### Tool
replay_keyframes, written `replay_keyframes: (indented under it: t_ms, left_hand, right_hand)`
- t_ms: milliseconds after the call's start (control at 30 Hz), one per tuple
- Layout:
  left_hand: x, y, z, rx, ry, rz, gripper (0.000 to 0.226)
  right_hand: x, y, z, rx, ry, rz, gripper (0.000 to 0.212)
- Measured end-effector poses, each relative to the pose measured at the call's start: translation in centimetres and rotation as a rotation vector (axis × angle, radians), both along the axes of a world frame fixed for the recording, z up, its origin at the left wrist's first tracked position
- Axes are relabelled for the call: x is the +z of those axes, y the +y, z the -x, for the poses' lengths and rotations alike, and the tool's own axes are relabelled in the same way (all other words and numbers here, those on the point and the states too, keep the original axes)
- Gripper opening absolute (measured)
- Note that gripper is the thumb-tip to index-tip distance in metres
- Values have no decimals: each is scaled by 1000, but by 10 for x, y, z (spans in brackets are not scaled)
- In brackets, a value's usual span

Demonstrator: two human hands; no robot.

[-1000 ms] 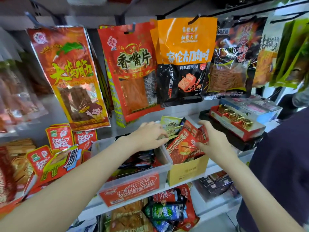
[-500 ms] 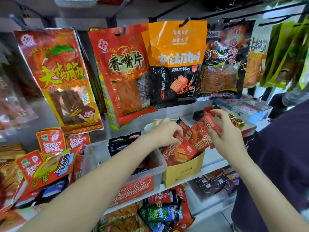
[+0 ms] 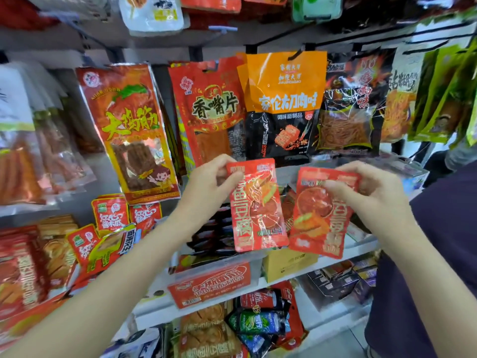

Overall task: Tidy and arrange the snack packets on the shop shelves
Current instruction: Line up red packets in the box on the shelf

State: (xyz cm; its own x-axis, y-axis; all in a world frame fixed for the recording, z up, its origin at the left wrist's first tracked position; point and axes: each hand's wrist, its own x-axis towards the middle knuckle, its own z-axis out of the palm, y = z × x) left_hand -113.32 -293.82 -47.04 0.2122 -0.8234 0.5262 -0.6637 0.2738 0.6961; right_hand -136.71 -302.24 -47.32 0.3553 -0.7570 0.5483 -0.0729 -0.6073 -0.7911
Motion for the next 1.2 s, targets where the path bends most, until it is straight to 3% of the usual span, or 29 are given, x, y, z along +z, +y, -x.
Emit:
replay_keyframes:
  t_ms: [100, 333, 500, 767, 833, 900, 1033, 1100, 1200]
  left_hand:
    - [3, 24, -8, -76, -43, -129, 17]
    - [-25, 103, -27, -118, -8, -306, 6]
    - [-33, 164, -49, -95, 331, -303, 9]
    - [-52, 236, -88, 31, 653, -343, 10]
    - [-62, 252, -96, 64, 616, -395, 4]
    - [-72, 265, -106, 84, 598, -367, 21]
    - [-75, 295, -136, 183, 444, -320, 38]
    - [-74, 308, -150, 204, 346, -333, 38]
    - [-71, 322, -166, 305, 318, -272, 40]
  right_hand:
    - [-1, 15, -11, 229, -4, -217, 12]
    - [-32, 77, -74, 407, 24, -419, 8]
    - [-46, 124, -116, 433, 75, -564, 14]
    - [-54, 198, -187, 435, 60, -728, 17]
    - [-60, 213, -209, 365, 38, -714, 23]
    - [-68, 231, -231, 318, 51, -643, 27]
    - [-69, 253, -259, 583, 316, -441, 23]
    - [-57, 255, -269, 721, 528, -290, 36]
    - [-42, 256, -291, 642, 599, -20, 44]
